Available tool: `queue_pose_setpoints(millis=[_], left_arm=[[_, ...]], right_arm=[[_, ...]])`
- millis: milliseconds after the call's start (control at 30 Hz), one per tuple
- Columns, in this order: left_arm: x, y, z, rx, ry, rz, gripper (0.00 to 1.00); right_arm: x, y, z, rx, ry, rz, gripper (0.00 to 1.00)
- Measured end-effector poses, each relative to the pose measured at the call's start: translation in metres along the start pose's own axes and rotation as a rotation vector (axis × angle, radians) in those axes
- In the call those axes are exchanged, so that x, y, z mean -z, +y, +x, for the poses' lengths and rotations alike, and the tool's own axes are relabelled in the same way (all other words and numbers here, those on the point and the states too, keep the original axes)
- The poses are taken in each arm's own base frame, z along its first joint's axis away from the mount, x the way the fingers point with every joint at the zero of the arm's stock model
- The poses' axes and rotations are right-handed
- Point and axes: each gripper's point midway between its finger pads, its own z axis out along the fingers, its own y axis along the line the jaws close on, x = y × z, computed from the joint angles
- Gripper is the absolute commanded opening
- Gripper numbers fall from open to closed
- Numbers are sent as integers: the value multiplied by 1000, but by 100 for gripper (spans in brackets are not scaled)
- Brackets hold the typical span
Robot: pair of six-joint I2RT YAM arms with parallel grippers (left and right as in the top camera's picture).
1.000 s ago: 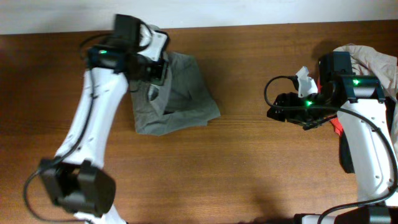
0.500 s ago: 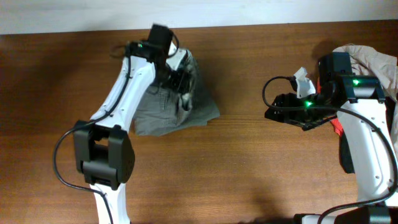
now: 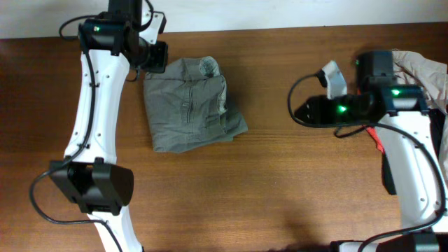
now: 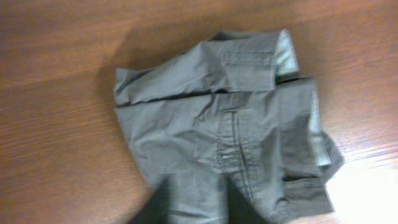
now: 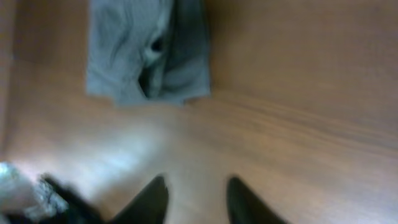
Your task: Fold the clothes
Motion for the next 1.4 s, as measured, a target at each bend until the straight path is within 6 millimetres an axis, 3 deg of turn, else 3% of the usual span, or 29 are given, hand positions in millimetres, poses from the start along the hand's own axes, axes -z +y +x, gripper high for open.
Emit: queue_pose_setpoints(millis=[133, 233, 300, 400, 533, 633, 767, 867, 967, 1100, 1167, 1267, 1400], left_arm=[[-41, 1, 4, -16, 35, 40, 3], [-83, -3, 1, -35, 41, 93, 3], [-97, -5, -3, -47, 27, 113, 3], [-123, -6, -1, -54, 36, 137, 3], [-158, -6, 5, -59, 52, 166, 3], [-185, -11, 13, -55, 73, 211, 3], [-213, -13, 27, -44, 109, 242, 3], [-223, -11, 30, -44, 111, 240, 13], [-222, -5, 25, -43, 93, 233, 15], [-203, 15, 7, -3, 60, 218, 34], [-180, 28, -11, 23, 17, 218, 46], [-133, 47, -36, 74, -42, 213, 78], [-73, 62, -38, 175, -48, 228, 84]], right_arm=[[-23, 40, -23, 110, -58, -78, 4], [-62, 73, -35, 174, -66, -155, 4], [-86, 84, -41, 187, -63, -184, 4], [-137, 94, -33, 176, -6, -218, 4], [-196, 91, -24, 140, 41, -236, 4], [-229, 78, -19, 89, 61, -232, 4], [-263, 51, 1, 17, 128, -184, 4], [-275, 29, 22, -42, 200, -116, 4], [-275, 17, 33, -78, 240, -67, 4], [-270, 9, 35, -105, 261, -48, 5], [-265, 6, 38, -106, 283, -53, 4], [-247, -1, 48, -131, 346, -12, 4], [-207, -16, 45, -139, 366, 129, 5]])
